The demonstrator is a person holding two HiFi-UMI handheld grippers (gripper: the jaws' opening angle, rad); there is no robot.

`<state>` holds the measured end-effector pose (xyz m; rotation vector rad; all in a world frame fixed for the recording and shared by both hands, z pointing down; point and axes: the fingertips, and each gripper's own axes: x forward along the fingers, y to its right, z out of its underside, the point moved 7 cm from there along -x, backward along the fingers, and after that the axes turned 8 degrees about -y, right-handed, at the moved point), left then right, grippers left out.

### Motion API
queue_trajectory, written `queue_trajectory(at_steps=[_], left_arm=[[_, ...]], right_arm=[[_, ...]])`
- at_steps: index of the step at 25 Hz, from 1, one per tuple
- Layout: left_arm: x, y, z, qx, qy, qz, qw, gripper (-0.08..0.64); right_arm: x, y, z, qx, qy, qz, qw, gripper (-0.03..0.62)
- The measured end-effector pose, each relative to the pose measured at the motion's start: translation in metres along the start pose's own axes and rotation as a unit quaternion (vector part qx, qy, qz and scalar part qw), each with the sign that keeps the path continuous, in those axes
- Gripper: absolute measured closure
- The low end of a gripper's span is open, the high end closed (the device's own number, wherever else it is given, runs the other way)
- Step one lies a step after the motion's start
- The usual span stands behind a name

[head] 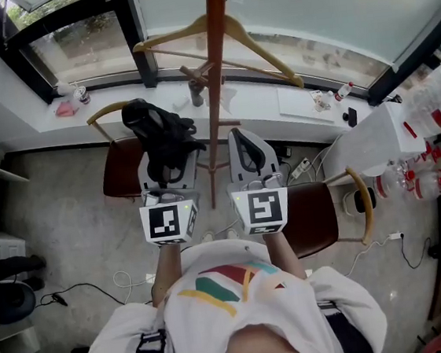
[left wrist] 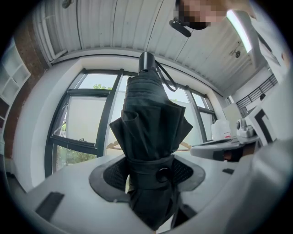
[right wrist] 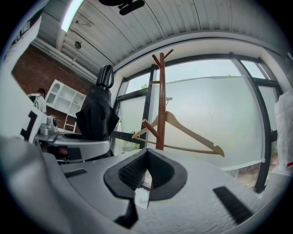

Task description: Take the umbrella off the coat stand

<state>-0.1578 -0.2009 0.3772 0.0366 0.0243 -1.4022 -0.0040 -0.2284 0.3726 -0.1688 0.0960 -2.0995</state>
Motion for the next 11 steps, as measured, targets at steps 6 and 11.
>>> queue_trajectory(at_steps=[6,11], left_arm=[[-0.0001,-0.0065,0.0049,-0.041,-0.002,-0.004,0.9991,0.318],[-0.0009,-0.0078,0.0071,-0.033,-0.015,-0.019,0.9991,0.318]], right_arm=[[-0.0019,0.0028,0.0020,-0.004,-0.005,0.006,1.000,0.594],[-0.0050,0.0020,-0.0014,-0.003,-0.004,0.002,1.000,0.594]])
